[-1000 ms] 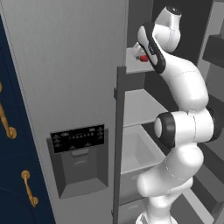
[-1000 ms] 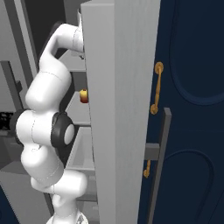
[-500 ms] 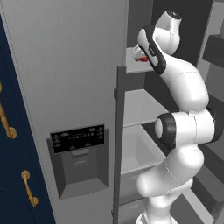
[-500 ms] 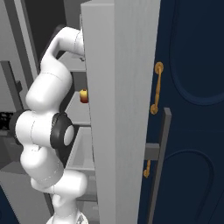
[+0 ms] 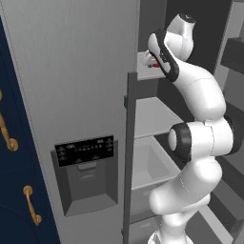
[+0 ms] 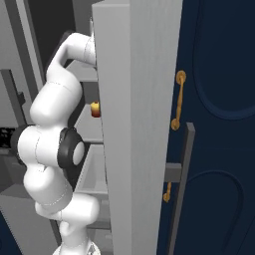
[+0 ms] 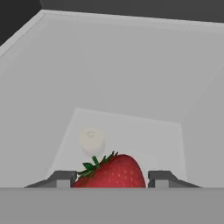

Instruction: Take the strawberry from the fridge and place it on top of the pancake, located on the dining counter.

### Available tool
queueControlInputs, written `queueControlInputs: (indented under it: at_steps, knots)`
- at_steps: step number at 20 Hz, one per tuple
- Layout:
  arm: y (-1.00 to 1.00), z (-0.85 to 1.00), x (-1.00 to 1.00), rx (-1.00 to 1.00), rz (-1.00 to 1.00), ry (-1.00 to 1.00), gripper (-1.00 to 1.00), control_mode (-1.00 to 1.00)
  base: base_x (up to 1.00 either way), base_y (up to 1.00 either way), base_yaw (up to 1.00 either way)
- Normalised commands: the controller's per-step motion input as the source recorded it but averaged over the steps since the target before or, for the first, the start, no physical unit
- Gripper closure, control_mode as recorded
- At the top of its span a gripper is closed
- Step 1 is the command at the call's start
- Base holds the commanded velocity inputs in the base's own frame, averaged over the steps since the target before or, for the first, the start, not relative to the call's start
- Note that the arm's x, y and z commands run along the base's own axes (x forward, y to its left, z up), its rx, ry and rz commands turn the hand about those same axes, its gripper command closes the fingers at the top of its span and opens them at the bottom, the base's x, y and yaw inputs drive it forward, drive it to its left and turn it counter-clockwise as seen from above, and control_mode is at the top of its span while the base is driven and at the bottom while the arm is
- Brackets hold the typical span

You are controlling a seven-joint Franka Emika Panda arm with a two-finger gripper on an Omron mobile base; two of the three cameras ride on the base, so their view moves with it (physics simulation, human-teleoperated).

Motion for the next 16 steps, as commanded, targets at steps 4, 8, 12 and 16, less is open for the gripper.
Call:
queueControlInputs:
  at_steps: [4,8,12,16]
  knots:
    - [0.0,0.0,0.01,0.0,0.0,0.0,1.0,-1.0,0.0,0.0,0.0]
    - [0.0,0.0,-0.41,0.0,-0.02,-0.13,1.0,-1.0,0.0,0.0,0.0]
    - [0.0,0.02,-0.74,0.0,-0.06,-0.34,1.0,-1.0,0.0,0.0,0.0]
    - [0.0,0.0,-0.56,0.0,0.0,-0.05,1.0,-1.0,0.0,0.0,0.0]
